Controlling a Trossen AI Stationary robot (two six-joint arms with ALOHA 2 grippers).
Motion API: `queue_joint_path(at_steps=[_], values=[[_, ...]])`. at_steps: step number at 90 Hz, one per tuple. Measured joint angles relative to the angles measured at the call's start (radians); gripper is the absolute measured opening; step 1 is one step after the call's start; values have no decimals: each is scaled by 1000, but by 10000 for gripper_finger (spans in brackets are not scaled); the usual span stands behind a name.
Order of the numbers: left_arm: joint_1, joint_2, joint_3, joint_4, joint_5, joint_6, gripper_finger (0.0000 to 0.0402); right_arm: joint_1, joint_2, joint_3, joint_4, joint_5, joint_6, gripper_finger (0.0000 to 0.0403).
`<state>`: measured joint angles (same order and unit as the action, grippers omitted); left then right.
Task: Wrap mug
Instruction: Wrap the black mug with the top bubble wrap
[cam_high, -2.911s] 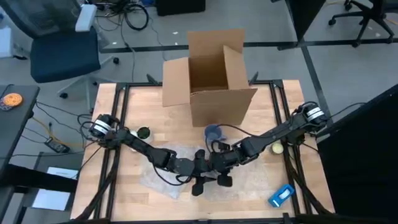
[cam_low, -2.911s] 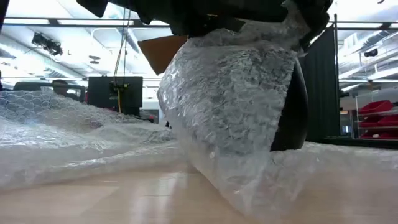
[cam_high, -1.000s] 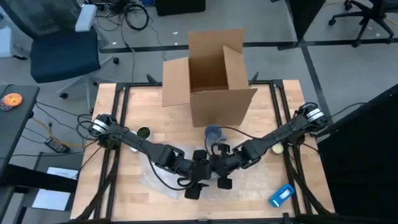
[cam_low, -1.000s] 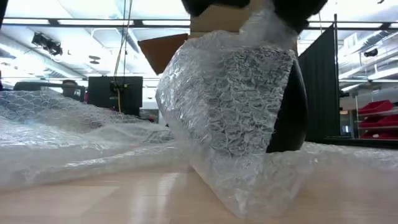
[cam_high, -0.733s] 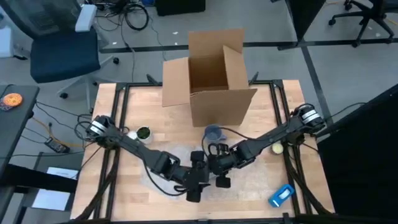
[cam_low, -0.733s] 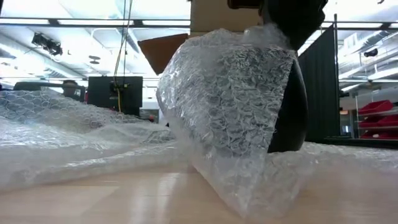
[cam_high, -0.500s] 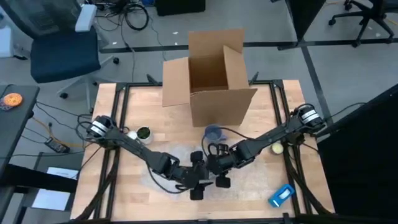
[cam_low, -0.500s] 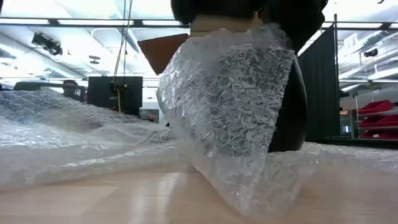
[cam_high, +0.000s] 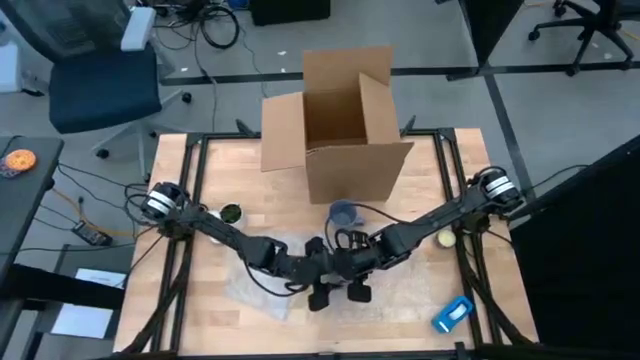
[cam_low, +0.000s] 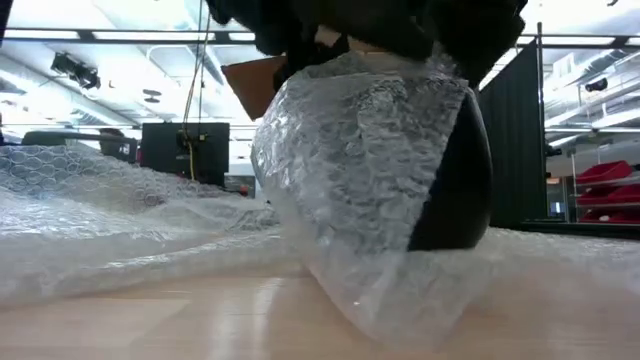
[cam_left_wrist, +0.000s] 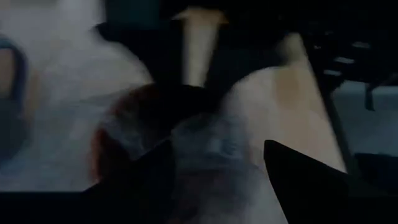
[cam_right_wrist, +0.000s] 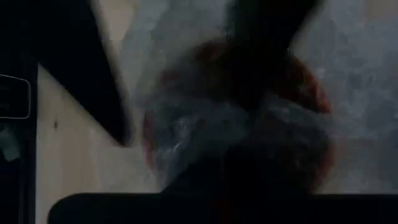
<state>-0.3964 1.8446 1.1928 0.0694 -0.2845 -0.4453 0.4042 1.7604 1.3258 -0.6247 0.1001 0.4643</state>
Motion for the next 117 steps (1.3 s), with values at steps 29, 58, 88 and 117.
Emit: queue_joint_path(at_steps=[29,58,88,117], values=[[2,0,0,-3,-5,20,227,39,-83,0,1,50,16,0],[2,0,-1,10,-4,21,227,56,-95,0,75,90,-17,0],[-12,3,50,-19,17,101,227,24,-31,3,75,79,-28,0],[-25,-96,68,-146,6,98,227,20,-23,-2,42,89,-20,0]])
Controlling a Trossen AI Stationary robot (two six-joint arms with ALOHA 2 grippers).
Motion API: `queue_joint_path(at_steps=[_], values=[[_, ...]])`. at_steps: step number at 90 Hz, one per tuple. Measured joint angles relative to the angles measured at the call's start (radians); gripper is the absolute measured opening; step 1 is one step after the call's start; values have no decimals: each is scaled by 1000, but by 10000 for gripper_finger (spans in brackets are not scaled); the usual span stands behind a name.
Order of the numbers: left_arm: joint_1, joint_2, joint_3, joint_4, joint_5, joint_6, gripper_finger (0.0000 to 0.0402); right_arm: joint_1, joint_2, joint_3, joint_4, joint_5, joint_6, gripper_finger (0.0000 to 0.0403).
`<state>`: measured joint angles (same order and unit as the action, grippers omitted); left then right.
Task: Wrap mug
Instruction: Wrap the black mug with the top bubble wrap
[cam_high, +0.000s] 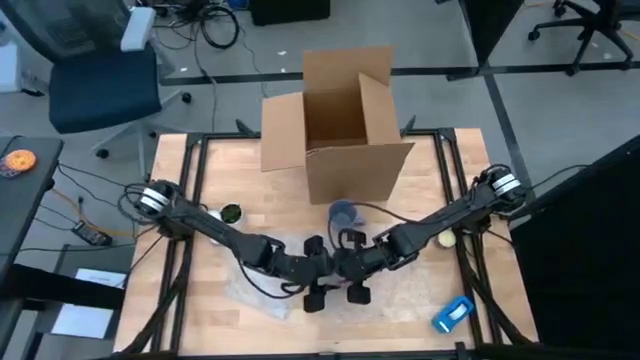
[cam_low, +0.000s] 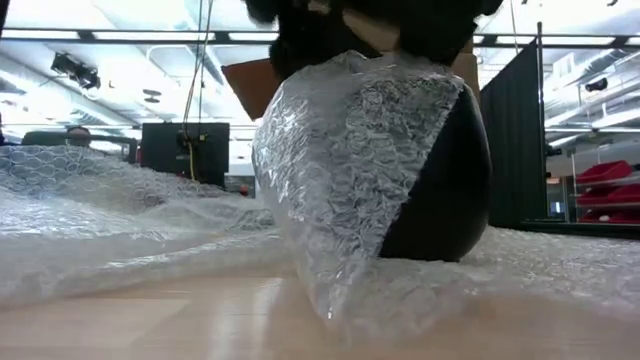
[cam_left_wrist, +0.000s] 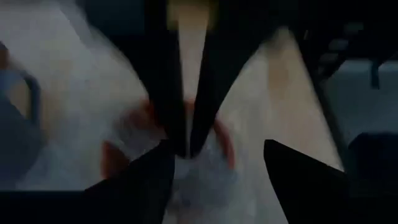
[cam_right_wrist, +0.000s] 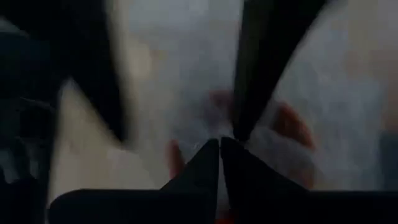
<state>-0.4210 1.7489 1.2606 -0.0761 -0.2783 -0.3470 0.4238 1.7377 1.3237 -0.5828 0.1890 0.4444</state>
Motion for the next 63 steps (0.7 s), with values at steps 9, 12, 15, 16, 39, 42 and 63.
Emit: queue_joint_path(at_steps=[9,12,15,16,39,42,63], values=[[-19,-33,-1,-58,-3,0,227,0,-4,2,-6,1,6,0],[-26,-44,-3,-81,-1,0,227,0,-4,2,-11,2,6,0],[-31,-56,-4,-104,-1,0,227,0,-4,2,-13,1,6,0],[-33,-61,-5,-111,-1,1,227,0,-3,2,-14,1,6,0],[-98,-149,-5,-341,-40,-64,227,1,-3,2,-9,1,8,0],[-108,-155,-5,-370,-45,-76,227,1,-3,2,-9,1,8,0],[-193,-192,-5,-519,-133,-181,227,1,-3,2,3,1,8,0]])
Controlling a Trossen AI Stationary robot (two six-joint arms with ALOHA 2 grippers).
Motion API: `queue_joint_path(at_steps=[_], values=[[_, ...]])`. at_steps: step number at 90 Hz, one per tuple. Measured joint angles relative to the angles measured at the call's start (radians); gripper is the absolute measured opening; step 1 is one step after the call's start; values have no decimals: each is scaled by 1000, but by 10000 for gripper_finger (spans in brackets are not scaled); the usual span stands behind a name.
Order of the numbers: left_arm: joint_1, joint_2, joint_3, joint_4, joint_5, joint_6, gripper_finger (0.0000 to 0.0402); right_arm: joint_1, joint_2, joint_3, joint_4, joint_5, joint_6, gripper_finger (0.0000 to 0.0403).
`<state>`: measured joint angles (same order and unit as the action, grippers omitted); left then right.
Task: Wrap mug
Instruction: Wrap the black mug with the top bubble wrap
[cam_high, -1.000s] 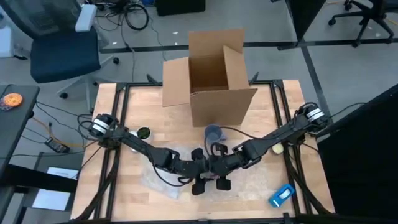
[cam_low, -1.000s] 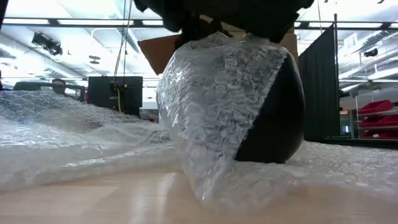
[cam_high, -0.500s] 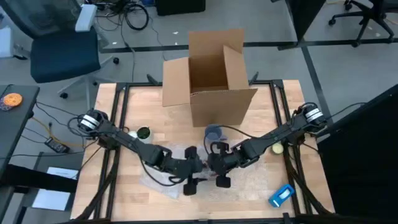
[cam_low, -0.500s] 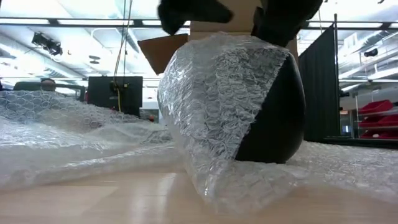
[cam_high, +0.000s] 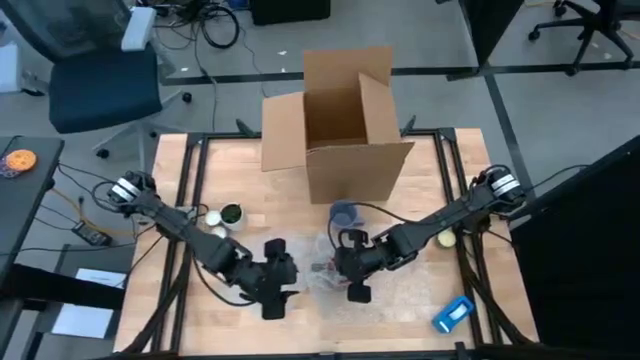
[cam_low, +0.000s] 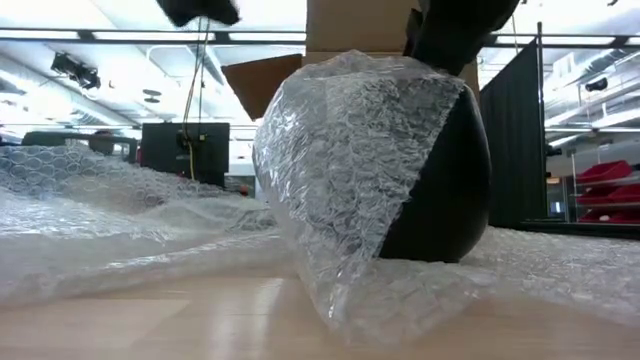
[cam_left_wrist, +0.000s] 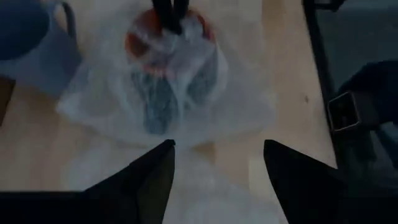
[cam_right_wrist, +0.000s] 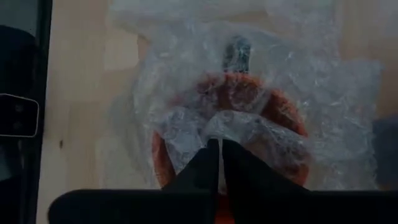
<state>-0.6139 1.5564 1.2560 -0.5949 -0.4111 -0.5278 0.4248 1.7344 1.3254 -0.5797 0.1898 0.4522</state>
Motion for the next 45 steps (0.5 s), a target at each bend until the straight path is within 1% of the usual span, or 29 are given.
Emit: queue_joint_path(at_steps=[10,27,45], values=[[-49,-14,0,-7,-66,-9,227,4,0,0,0,0,0,0],[-97,-17,0,-10,-117,-38,227,2,36,1,13,-12,16,0],[-117,-17,-2,-37,-123,-72,227,-15,63,0,6,-56,21,0]])
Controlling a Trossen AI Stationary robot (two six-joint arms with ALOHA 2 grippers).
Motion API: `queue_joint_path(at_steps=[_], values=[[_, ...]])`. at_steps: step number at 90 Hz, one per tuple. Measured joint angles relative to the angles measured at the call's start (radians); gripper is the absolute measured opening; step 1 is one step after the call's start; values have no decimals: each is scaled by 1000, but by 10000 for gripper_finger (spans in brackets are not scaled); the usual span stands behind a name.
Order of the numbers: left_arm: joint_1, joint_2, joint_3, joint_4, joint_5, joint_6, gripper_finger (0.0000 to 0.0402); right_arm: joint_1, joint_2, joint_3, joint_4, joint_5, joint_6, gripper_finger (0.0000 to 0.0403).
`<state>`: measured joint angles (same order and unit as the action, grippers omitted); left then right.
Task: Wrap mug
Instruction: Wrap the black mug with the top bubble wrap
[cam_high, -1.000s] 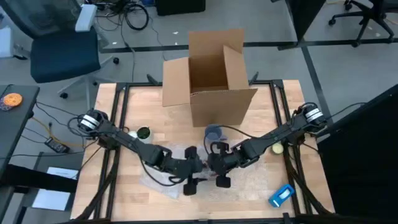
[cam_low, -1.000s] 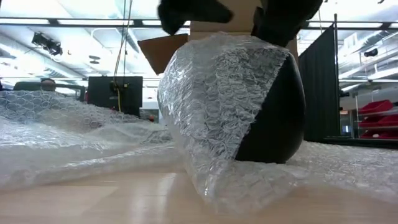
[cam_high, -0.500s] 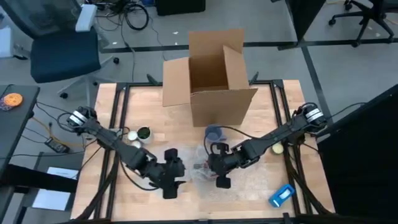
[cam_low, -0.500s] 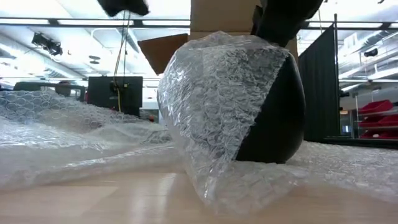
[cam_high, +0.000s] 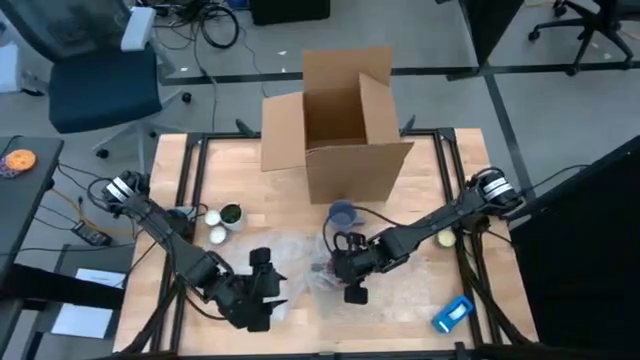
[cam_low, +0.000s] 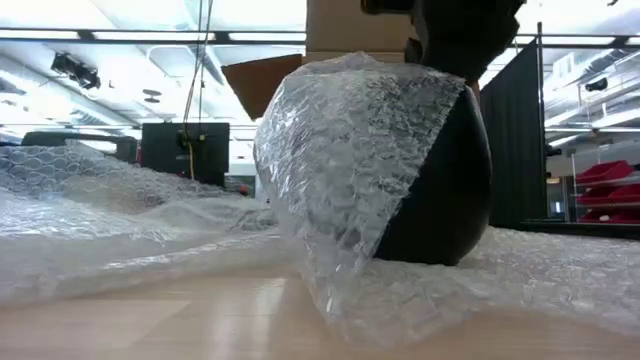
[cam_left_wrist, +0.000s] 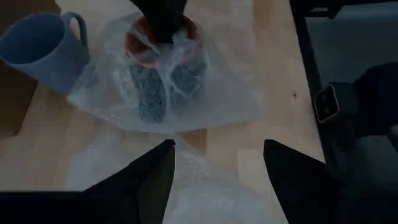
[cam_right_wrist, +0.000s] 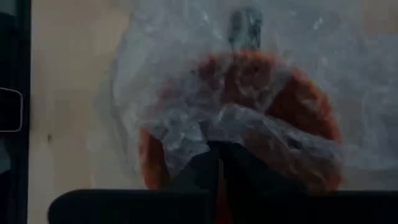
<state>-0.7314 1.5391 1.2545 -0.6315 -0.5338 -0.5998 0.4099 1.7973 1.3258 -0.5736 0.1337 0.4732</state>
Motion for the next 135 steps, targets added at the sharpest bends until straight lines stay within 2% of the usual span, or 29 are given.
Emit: queue_joint_path(at_steps=[12,29,52,71,85,104,135], values=[[0,0,-20,6,-5,-14,227,-1,1,0,-2,-9,3,0],[12,-5,-112,53,-5,-54,214,-1,-9,5,-37,-18,5,0],[33,-84,-291,302,9,-36,192,21,-10,86,-126,-21,7,0],[58,-129,-437,542,13,-10,182,42,-10,148,-188,49,3,0],[76,-126,-506,657,20,-18,176,53,-11,172,-212,110,-6,0],[98,-126,-541,807,21,26,172,45,-3,167,-159,120,-45,0],[106,-126,-541,1083,21,222,172,-25,96,110,-96,-20,-74,0]])
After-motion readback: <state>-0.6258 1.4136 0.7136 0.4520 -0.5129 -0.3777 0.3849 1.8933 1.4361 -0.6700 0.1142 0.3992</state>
